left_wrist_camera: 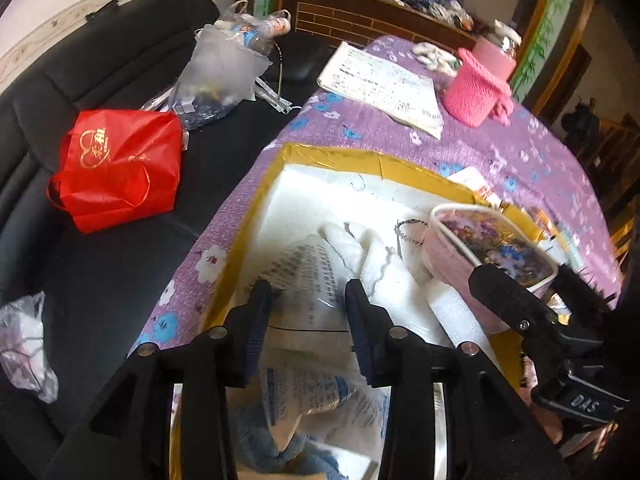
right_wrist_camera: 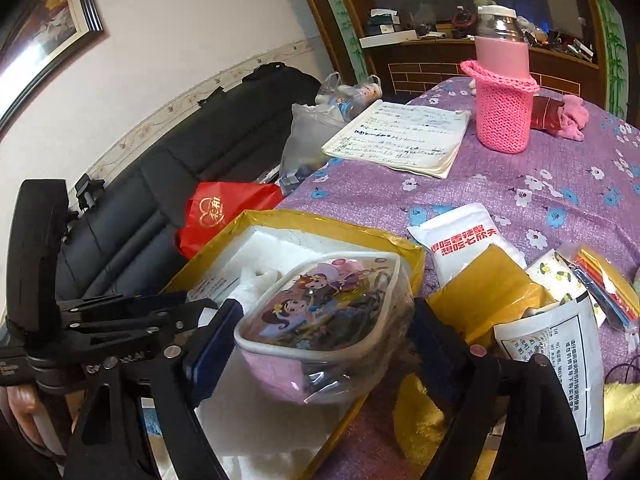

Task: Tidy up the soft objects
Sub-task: 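Carry the pencil case and packet over the foam box and open both grippers, then grasp the yellow towel with the left gripper while the right grasps a white paper slip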

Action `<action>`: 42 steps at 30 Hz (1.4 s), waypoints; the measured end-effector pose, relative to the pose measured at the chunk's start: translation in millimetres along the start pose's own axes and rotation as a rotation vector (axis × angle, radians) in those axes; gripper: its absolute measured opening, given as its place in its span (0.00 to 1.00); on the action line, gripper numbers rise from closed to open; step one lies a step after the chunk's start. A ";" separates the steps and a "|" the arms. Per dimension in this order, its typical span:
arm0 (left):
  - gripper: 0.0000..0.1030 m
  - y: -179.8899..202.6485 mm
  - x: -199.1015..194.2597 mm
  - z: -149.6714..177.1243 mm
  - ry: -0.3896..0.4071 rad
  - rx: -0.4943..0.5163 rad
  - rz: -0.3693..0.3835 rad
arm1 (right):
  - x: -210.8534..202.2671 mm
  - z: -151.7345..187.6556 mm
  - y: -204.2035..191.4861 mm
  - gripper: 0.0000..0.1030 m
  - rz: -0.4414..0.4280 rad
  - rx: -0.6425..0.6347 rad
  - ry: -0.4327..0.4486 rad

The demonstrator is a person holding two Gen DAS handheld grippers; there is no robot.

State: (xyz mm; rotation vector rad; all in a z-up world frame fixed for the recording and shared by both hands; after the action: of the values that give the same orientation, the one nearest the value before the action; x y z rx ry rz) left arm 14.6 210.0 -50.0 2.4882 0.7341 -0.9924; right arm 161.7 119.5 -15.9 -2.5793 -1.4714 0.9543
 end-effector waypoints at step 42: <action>0.61 148.5 -86.9 76.2 0.031 0.105 0.152 | -102.4 4.3 136.7 0.71 0.031 0.195 -0.053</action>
State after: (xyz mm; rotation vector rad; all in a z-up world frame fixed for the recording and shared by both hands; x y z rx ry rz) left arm 7.9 24.3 -20.2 2.6095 0.5051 -0.9626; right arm 227.5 -38.1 -10.6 -2.4626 -1.2814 1.1171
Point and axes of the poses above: each gripper's, at about its wrist camera, not at the fingertips, and x roughly the way its jaws point, y to its right, z to its underside, the point moved 5 cm from there along x, roughly the way its jaws point, and after that the axes turned 13 degrees about y, right-handed, at the moved point
